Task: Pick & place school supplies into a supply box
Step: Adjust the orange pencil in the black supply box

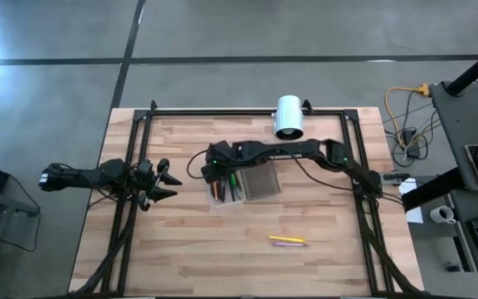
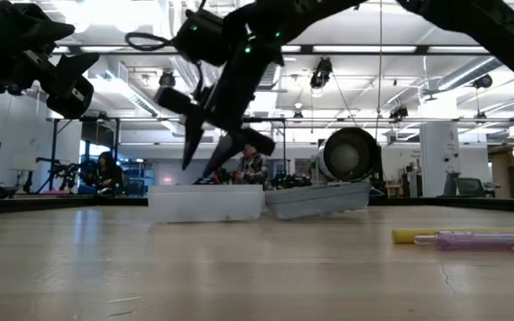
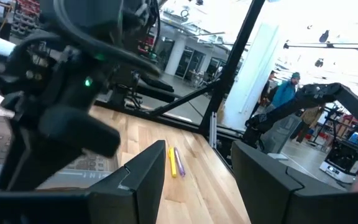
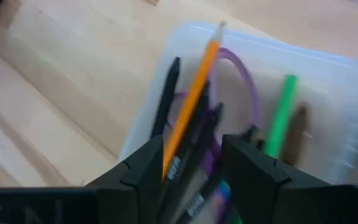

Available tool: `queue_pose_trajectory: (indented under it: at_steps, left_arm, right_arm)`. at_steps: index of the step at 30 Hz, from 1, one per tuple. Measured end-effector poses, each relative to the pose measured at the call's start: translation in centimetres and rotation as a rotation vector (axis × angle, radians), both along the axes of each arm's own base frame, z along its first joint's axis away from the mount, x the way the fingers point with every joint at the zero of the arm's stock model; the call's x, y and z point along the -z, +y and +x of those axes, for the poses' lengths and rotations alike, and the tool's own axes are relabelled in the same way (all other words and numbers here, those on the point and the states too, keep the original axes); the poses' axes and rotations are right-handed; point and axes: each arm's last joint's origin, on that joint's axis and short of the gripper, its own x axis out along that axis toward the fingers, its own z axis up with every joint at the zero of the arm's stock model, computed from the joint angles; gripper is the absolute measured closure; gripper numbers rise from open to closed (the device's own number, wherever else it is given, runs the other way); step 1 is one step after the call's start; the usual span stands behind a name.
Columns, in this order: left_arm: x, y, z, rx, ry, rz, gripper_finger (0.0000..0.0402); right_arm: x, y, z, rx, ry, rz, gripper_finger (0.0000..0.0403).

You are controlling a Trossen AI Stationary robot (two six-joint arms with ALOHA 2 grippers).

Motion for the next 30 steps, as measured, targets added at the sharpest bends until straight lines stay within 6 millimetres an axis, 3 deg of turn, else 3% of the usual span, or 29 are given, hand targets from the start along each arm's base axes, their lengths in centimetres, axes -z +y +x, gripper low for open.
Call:
queue_pose_trajectory:
  at_steps: [5, 13, 20, 25, 30]
  left_arm:
    - [0.0, 0.0, 0.0, 0.000, 0.000, 0.000, 0.0233]
    - [0.0, 0.0, 0.0, -0.001, 0.000, 0.000, 0.0233]
    - [0.0, 0.0, 0.0, 0.000, 0.000, 0.000, 0.0233]
    - [0.0, 0.0, 0.0, 0.000, 0.001, 0.000, 0.0233]
    - [0.0, 0.0, 0.0, 0.000, 0.000, 0.000, 0.0233]
  right_arm:
    - [0.4, 0.4, 1.4, -0.010, 0.004, -0.044, 0.0261]
    - [1.9, -0.7, 3.3, -0.059, 0.049, -0.116, 0.0282]
    - [3.4, -1.3, 3.5, -0.090, 0.163, -0.118, 0.0323]
    - [3.1, -1.2, 2.8, -0.120, 0.231, -0.114, 0.0366]
    - [1.1, -1.2, 2.6, -0.149, 0.185, -0.120, 0.0385]
